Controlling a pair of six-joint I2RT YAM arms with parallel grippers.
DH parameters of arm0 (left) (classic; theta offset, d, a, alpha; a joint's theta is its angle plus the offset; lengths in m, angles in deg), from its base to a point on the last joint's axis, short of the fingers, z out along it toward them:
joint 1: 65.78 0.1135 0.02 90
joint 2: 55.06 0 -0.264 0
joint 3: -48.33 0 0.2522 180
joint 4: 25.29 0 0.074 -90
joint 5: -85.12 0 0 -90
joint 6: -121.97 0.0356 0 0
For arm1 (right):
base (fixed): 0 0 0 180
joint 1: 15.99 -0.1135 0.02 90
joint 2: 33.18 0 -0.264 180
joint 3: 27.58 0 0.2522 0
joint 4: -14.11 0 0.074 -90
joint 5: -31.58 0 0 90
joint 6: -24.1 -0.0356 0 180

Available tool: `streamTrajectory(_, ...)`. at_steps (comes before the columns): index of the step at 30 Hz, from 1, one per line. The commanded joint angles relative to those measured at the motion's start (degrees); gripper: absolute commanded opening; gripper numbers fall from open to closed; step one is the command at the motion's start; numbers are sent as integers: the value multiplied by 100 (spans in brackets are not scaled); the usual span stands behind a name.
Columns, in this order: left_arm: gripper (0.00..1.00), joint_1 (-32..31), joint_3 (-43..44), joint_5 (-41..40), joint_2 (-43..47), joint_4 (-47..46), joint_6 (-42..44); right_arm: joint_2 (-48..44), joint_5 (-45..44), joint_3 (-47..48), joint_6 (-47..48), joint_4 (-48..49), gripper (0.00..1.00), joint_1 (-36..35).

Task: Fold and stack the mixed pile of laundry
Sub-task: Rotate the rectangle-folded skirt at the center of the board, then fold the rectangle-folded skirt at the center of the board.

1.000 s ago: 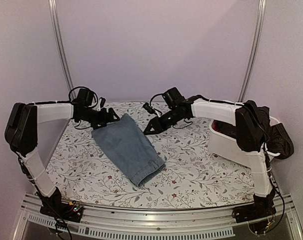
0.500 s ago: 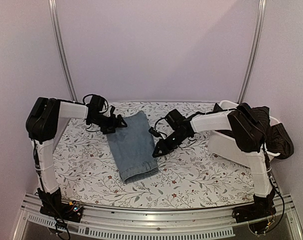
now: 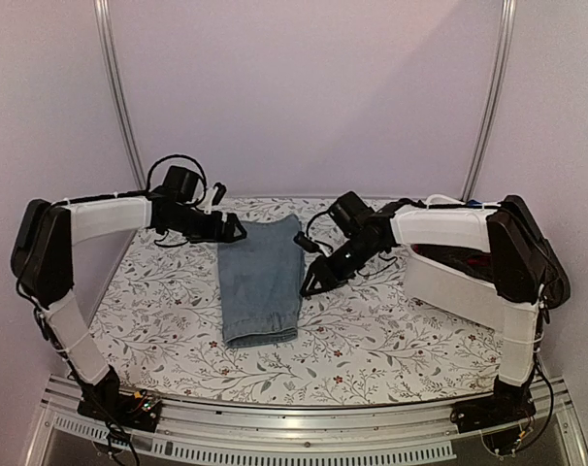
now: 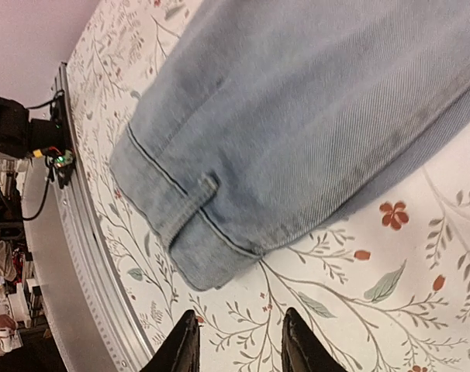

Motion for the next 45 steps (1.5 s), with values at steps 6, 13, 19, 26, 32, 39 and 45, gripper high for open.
streamTrajectory(6, 100, -1732, -2889, -2153, 3343, -533, 1368, 685, 580, 1885, -360, 191, 36, 42)
streamTrajectory(13, 100, -3373, -3684, -3589, 3837, -380, 1594, 1379, 961, 2279, -756, 650, 35, -78)
streamTrajectory(19, 100, -4551, -3666, -4293, 2870, -299, 2122, 1947, 853, 2489, -757, 761, 35, -160)
streamTrajectory(26, 100, -5003, -3442, -5016, 1646, -279, 2368, 2456, 787, 2557, -588, 600, 34, -160)
streamTrajectory(32, 91, -5026, -3269, -6295, 754, -532, 2439, 2514, 794, 2199, -372, 573, 33, -161)
streamTrajectory(39, 66, -5061, -3213, -6538, 1038, -1105, 2821, 2513, 710, 1792, -102, 481, 33, -165)
streamTrajectory(45, 22, -5080, -3331, -5733, 1885, -1127, 3236, 2406, 739, 1509, 21, 482, 32, -161)
